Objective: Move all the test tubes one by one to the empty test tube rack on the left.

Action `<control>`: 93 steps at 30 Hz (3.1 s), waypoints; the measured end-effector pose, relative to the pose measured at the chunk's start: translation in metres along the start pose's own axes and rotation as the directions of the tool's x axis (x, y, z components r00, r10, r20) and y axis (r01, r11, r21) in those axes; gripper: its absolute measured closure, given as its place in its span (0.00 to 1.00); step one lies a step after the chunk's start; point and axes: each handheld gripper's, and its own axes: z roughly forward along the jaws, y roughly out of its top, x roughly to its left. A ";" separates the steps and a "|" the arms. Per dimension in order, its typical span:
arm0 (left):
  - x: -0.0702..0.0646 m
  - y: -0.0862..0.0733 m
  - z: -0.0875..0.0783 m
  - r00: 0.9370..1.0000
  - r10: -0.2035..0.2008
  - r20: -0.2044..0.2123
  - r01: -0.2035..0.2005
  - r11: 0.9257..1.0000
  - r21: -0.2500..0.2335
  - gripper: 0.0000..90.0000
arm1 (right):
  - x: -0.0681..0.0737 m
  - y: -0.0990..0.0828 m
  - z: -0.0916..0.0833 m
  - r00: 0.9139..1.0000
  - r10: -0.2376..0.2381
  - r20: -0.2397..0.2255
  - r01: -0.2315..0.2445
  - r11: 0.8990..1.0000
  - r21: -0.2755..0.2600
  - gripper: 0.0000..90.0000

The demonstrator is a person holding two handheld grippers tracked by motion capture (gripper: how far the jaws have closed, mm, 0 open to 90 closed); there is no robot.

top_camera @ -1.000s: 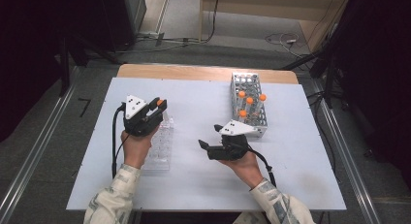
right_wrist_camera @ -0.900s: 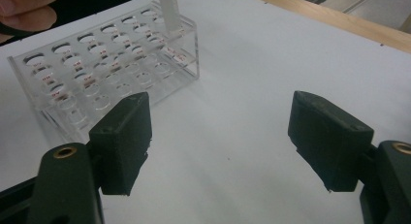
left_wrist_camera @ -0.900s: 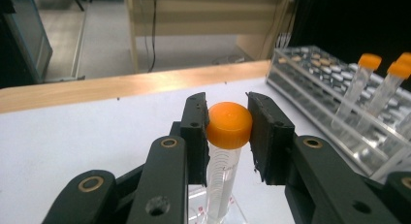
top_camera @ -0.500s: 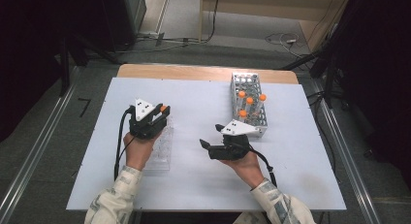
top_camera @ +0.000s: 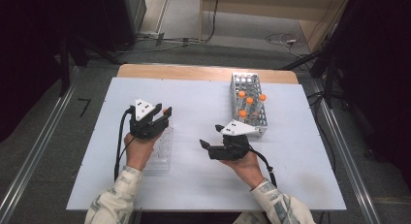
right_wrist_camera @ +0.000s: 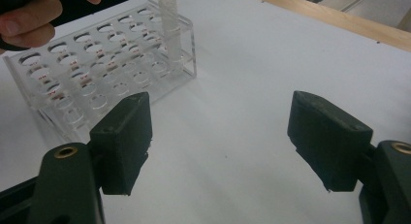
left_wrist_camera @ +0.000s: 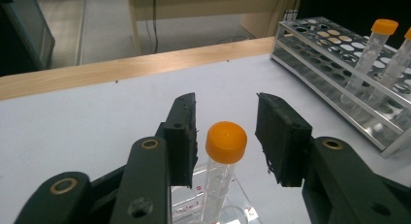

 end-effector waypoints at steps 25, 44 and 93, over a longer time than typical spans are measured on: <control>-0.001 -0.002 -0.012 1.000 -0.029 0.005 0.029 0.999 -0.044 0.15 | -0.023 -0.008 -0.021 0.997 0.038 0.063 -0.037 0.999 -0.021 0.26; 0.002 -0.002 -0.015 0.999 -0.042 0.004 0.042 0.998 -0.056 0.15 | -0.053 -0.021 -0.038 0.983 0.090 0.162 -0.088 0.996 -0.021 0.27; -0.001 -0.003 -0.015 0.999 -0.039 0.009 0.040 0.998 -0.048 0.16 | -0.084 -0.026 -0.021 0.948 0.121 0.296 -0.093 0.990 -0.107 0.79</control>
